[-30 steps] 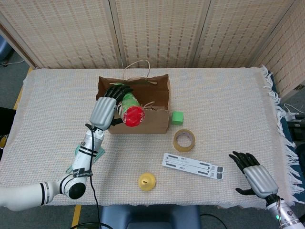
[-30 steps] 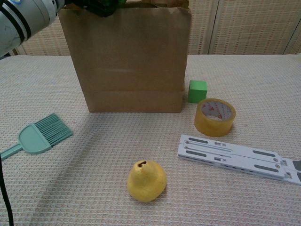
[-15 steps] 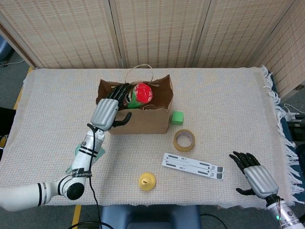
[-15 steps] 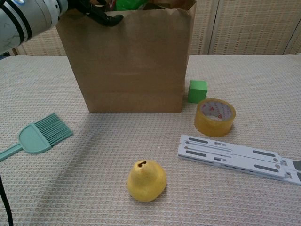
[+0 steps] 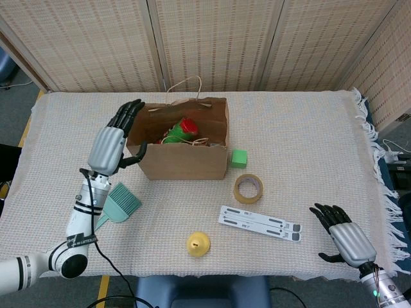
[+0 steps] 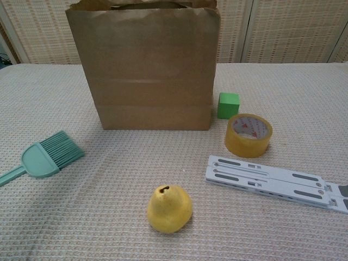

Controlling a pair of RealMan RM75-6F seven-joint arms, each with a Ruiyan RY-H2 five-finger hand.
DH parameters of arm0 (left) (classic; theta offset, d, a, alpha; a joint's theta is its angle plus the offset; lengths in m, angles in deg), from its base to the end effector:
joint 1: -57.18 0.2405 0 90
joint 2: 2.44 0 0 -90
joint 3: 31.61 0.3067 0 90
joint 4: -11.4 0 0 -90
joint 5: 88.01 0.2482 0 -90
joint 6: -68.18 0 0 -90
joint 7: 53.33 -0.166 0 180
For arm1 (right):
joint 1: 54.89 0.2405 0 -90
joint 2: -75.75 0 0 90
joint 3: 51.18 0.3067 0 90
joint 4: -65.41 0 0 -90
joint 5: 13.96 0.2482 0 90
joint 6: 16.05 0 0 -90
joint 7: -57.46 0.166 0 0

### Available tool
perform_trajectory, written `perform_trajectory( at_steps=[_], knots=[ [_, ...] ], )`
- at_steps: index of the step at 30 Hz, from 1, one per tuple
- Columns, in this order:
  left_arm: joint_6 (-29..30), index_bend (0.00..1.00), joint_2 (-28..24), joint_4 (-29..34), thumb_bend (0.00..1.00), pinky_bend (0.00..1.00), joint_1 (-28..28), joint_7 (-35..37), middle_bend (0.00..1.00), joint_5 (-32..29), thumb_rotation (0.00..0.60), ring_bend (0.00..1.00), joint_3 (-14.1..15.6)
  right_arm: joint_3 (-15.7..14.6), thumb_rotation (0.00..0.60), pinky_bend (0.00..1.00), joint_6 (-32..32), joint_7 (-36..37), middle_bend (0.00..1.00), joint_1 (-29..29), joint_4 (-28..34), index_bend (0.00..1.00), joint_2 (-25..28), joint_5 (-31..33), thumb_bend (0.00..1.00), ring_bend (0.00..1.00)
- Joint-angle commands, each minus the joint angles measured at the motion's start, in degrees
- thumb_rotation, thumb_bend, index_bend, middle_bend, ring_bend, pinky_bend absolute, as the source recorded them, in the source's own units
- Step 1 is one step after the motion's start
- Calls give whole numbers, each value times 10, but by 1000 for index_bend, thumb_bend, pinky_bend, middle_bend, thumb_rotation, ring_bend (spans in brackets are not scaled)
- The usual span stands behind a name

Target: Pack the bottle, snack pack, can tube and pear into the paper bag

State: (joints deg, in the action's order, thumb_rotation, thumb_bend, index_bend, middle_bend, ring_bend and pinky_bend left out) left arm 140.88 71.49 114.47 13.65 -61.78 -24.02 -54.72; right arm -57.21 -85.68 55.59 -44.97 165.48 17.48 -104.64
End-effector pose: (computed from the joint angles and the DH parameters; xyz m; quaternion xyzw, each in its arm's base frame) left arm -0.0863 0.4281 0.1092 -0.5777 -0.3566 -0.6071 0.4130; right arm -0.3529 -0.1867 0.1043 0.7080 -0.4513 0.2860 0.4619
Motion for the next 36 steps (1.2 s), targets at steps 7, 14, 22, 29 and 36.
perform_trajectory(
  at_steps=[7,14,22,29,36],
  knots=[
    [78,236,-117,2,557,343,132,131,217,85,600,171,41,0,600,0,1,-6,0,0,1,0,-3,1,26,0],
    [122,321,-127,-84,559,454,200,218,339,233,600,291,136,2,600,0,0,-11,0,-1,0,0,-5,5,25,0],
    [164,174,-91,-206,434,323,206,214,222,445,600,189,234,3,600,0,-2,-23,0,-3,0,0,-9,7,25,0],
    [171,0,-70,-253,379,155,156,117,0,631,600,5,277,4,600,0,-1,-23,0,-2,-1,0,-8,9,25,0],
    [88,0,-57,-224,353,107,113,56,0,700,600,0,312,4,600,0,0,-18,0,-1,-1,0,-6,8,25,0]
  ],
)
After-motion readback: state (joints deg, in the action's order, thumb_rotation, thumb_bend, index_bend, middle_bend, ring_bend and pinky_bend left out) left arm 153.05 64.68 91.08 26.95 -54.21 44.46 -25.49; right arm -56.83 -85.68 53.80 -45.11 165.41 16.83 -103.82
